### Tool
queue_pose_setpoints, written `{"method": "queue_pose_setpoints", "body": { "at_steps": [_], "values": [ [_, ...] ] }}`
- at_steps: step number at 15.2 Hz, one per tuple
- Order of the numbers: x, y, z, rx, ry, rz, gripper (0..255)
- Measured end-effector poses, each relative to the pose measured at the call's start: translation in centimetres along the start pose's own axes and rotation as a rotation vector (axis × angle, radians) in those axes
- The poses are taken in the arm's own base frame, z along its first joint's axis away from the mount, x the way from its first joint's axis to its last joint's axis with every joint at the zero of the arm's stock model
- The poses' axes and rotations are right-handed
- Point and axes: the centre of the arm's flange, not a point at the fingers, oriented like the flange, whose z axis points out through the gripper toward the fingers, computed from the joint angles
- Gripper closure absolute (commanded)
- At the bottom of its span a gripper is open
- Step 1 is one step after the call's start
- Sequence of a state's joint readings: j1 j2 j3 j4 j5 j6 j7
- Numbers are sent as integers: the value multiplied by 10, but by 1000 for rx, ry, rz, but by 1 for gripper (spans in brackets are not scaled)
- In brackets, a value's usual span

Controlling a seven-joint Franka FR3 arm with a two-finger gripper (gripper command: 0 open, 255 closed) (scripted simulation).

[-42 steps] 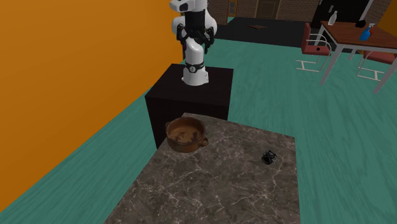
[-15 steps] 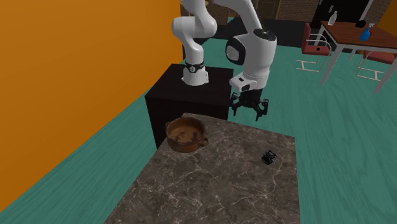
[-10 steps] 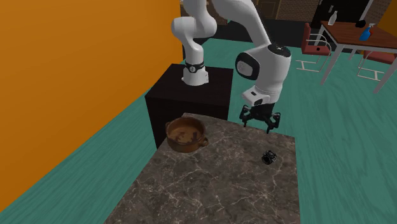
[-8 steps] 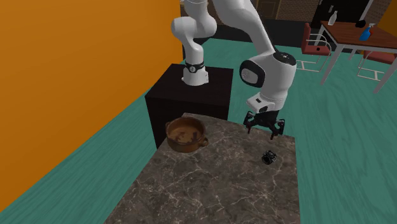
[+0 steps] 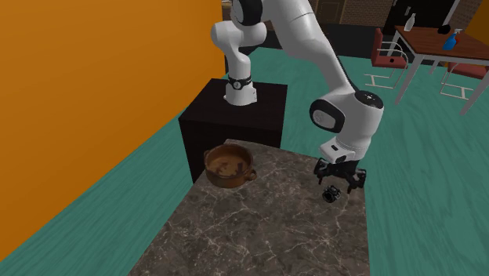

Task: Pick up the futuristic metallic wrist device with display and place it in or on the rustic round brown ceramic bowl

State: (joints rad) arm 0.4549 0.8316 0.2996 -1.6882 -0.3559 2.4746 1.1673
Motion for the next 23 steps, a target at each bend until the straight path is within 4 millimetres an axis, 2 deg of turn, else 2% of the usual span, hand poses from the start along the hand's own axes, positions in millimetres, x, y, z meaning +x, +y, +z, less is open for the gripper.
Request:
{"method": "queue_pose_setpoints", "body": {
  "at_steps": [6,12,13,23],
  "values": [
    [2,-1,31,0,1,1,0],
    [1,-1,34,0,1,1,0],
    [1,-1,34,0,1,1,255],
    [1,-1,34,0,1,1,255]
  ]
}}
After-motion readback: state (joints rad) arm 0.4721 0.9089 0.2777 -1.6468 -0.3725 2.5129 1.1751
